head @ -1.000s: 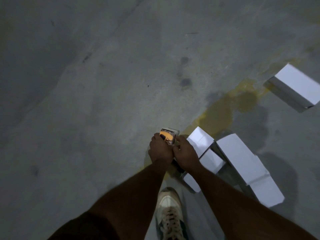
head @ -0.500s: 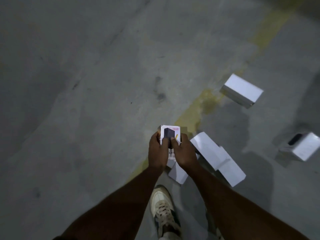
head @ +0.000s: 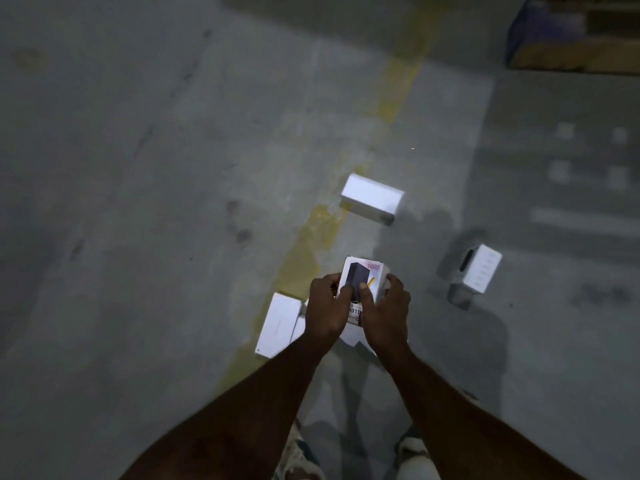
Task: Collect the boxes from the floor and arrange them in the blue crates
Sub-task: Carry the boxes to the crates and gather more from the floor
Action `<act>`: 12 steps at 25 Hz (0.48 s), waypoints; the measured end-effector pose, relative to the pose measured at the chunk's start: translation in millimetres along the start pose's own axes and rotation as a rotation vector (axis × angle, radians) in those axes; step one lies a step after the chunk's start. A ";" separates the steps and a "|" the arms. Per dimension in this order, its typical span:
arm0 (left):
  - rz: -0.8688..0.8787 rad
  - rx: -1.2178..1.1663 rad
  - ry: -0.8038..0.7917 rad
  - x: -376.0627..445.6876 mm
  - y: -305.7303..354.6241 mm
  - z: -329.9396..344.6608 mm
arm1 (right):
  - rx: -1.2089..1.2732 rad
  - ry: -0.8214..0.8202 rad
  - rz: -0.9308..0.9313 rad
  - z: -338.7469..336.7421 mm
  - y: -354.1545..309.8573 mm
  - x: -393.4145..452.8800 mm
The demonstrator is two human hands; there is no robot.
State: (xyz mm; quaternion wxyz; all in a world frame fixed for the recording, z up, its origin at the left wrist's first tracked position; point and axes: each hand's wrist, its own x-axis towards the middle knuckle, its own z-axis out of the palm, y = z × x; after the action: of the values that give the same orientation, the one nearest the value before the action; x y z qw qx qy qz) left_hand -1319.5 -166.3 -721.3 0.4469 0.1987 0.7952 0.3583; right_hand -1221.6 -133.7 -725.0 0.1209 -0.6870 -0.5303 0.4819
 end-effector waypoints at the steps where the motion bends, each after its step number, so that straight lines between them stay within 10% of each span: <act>1: 0.004 0.047 -0.044 0.6 11.1 15.5 | 0.014 0.040 0.012 -16.2 2.2 6.7; 8: -0.015 -0.050 -0.613 6.9 53.2 121.2 | 0.125 0.143 0.103 -110.4 47.6 83.9; 12: -0.083 -0.066 -0.479 41.7 38.4 173.0 | 0.170 0.062 0.174 -128.3 74.7 126.1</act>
State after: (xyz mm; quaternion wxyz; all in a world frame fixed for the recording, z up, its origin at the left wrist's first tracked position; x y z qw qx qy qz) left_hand -1193.8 -46.4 -775.8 0.6432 0.2306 0.6620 0.3081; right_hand -1077.9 -13.4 -777.9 0.1529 -0.7322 -0.4221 0.5123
